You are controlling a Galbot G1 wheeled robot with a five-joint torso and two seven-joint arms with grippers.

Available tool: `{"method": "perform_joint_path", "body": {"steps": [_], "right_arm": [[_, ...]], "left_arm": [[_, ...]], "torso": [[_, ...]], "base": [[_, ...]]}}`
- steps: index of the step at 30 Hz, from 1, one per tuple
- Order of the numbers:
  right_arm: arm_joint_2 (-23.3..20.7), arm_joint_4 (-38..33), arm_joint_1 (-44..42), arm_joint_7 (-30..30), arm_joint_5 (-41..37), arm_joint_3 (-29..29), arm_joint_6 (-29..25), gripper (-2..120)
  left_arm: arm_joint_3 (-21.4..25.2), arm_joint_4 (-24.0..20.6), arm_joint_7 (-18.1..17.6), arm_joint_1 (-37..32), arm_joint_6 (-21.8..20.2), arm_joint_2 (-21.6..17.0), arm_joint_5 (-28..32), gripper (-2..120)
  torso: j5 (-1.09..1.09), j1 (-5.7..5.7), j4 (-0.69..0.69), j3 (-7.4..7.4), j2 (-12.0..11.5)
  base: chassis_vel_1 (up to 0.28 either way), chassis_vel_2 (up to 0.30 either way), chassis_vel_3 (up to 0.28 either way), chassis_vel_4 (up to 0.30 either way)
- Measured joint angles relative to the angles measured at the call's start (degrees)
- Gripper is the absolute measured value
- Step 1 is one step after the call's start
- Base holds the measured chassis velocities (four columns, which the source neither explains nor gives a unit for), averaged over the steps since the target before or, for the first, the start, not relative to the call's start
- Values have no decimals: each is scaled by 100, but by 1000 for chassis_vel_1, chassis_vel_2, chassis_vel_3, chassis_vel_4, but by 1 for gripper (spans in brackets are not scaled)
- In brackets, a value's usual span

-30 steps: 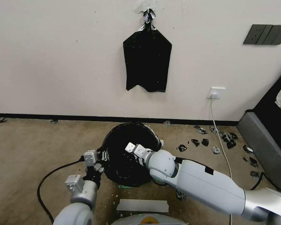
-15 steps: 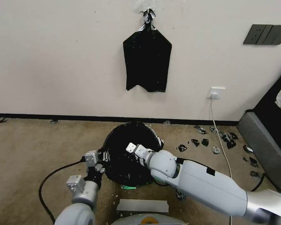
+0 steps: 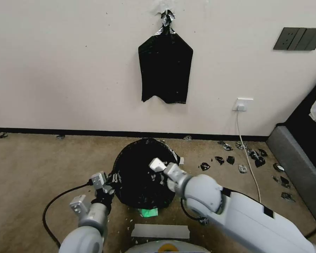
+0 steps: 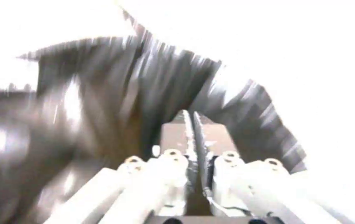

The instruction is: Place a trash bag onto the trash bin.

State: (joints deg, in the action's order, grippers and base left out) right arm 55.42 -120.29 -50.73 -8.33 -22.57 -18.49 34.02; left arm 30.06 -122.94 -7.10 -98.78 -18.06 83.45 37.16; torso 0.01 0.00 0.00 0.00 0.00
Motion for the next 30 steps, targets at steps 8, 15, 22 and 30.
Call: {"method": "perform_joint_path", "body": {"steps": [8, 15, 22, 30], "right_arm": [[93, -471, -632, 136, 109, 850, -480, 38], [406, -424, -1549, 455, 542, 1389, -930, 68], [409, -353, -1706, 576, 641, 1458, -1029, 94], [441, -262, -1700, 600, 665, 1452, -1043, 100]], "left_arm": [[5, 151, -88, -9, -267, 15, 256, 6], [-87, 474, 46, -75, -278, 27, -3, 6], [-143, 502, 149, -88, -263, 78, -155, 6], [-103, 491, 283, -128, -227, 39, -283, 34]], "torso": [[-1, 0, 0, 0, 0], [2, 0, 0, -1, 0], [2, 0, 0, -1, 0], [-2, 0, 0, 0, 0]], "base": [[0, 0, 0, 0], [0, 0, 0, 0], [0, 0, 0, 0], [0, 0, 0, 0]]}}
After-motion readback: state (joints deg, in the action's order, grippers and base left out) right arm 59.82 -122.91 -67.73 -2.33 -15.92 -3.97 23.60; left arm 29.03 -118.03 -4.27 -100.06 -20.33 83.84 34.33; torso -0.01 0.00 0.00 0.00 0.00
